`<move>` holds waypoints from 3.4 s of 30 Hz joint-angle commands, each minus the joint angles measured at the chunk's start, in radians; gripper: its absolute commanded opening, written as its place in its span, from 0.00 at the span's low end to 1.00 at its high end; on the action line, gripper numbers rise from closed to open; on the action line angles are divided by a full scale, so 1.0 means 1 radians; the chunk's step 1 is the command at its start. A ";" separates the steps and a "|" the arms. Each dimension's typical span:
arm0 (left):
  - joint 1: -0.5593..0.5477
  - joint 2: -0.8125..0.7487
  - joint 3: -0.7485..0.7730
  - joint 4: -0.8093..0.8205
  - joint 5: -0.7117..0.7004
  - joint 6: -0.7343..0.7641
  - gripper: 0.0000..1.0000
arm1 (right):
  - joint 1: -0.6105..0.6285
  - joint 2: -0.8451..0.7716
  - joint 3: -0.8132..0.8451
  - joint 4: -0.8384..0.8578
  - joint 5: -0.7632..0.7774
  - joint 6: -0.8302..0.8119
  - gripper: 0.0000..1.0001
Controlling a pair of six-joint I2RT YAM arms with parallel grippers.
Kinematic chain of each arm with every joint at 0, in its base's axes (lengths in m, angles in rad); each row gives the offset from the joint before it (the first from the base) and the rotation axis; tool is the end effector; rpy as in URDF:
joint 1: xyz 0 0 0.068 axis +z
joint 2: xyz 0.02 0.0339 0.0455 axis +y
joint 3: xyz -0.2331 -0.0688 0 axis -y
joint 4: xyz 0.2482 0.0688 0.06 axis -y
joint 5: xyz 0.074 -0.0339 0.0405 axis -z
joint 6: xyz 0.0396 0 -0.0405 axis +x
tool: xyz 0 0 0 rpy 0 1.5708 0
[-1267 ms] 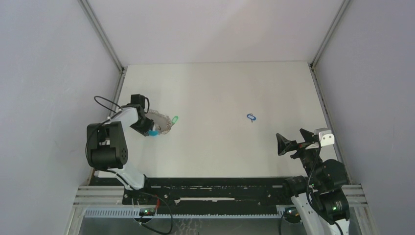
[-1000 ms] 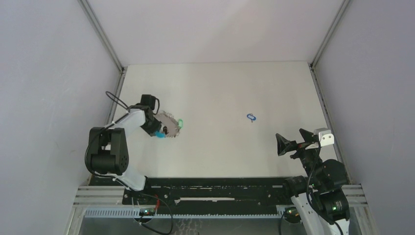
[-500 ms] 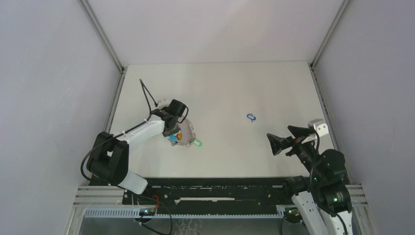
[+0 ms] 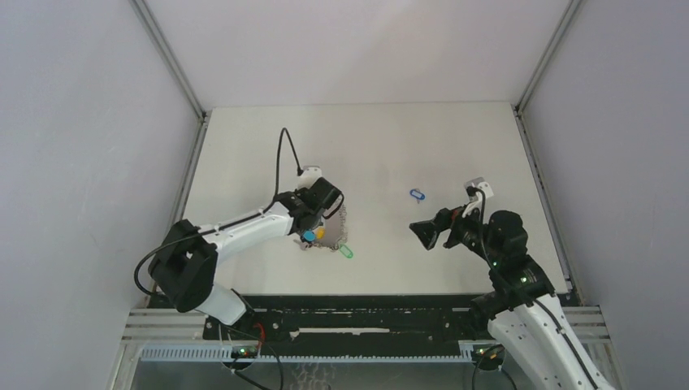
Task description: Put the keys on the keyring
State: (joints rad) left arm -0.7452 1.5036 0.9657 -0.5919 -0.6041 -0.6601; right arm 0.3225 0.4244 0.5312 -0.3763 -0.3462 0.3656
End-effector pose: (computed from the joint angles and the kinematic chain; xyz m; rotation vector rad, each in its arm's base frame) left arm 0.2311 -0.1827 0.1740 -0.0658 2.4217 0.2246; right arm 0.1429 0.0619 0.2660 -0.2100 1.8878 0.7934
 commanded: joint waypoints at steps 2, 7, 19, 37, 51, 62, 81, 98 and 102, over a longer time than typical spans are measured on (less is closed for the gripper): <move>-0.006 0.047 0.070 0.002 -0.025 0.003 0.23 | 0.105 0.081 0.003 0.121 0.089 0.048 0.99; 0.083 0.029 0.008 0.060 0.149 -0.072 0.36 | 0.183 0.112 0.003 0.119 0.170 0.029 1.00; 0.227 0.040 -0.030 0.149 0.392 -0.066 0.72 | 0.268 0.256 0.003 0.146 0.239 0.015 1.00; 0.495 0.047 -0.465 0.807 0.906 -0.238 0.64 | 0.345 0.258 0.003 0.115 0.271 -0.022 1.00; 0.496 -0.002 -0.635 1.229 1.125 -0.347 0.55 | 0.379 0.266 0.004 0.137 0.283 -0.025 1.00; 0.421 0.169 -0.678 1.698 1.153 -0.520 0.52 | 0.410 0.272 0.009 0.127 0.312 -0.030 1.00; 0.321 0.487 -0.602 1.972 1.116 -0.598 0.46 | 0.437 0.369 0.009 0.191 0.331 -0.035 1.00; 0.317 0.503 -0.584 1.972 1.117 -0.601 0.44 | 0.262 0.837 0.069 0.447 0.206 0.138 0.80; 0.317 0.521 -0.576 1.976 1.124 -0.606 0.44 | 0.244 0.938 0.101 0.486 0.175 0.160 0.74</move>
State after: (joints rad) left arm -0.4217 2.0048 0.3573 1.3319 0.5194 -1.2663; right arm 0.5758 1.2961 0.5655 0.0017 -0.1081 0.4706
